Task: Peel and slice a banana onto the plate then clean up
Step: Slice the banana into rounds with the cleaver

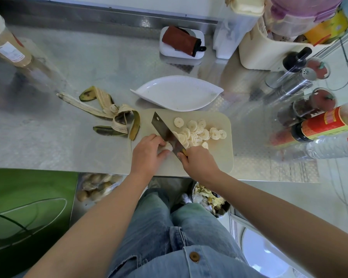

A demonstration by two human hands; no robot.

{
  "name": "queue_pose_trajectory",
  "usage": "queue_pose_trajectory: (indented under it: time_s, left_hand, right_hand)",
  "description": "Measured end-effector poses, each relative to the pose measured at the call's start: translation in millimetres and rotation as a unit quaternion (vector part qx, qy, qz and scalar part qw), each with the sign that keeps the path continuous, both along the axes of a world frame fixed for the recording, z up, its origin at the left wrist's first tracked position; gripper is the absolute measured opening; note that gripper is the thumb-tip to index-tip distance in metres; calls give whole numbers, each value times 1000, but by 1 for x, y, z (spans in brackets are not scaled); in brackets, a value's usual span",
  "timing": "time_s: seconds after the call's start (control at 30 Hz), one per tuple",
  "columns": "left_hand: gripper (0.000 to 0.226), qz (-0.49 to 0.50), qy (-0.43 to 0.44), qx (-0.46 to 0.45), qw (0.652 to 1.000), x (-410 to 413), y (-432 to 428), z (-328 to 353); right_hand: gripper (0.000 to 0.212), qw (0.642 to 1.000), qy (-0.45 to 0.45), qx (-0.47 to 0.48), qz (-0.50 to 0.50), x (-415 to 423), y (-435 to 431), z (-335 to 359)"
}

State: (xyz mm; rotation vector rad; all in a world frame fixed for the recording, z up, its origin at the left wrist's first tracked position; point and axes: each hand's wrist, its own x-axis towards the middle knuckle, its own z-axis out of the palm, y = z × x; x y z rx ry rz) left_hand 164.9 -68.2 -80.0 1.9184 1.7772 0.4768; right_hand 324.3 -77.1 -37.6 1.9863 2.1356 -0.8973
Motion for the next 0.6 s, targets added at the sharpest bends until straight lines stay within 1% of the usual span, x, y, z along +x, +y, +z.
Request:
queue_pose_trajectory:
  time_s: [0.1, 0.3, 0.6]
  left_hand:
    - [21, 2, 1, 0, 1000, 0, 0, 0]
    - [23, -3, -12, 0, 1000, -2, -2, 2]
    - [24, -8, -20, 5, 1000, -4, -5, 3]
  right_hand:
    - [47, 1000, 5, -9, -3, -1, 0, -4]
    - [51, 1000, 23, 6, -13, 7, 4, 6]
    - [49, 1000, 9, 16, 7, 11, 2, 14]
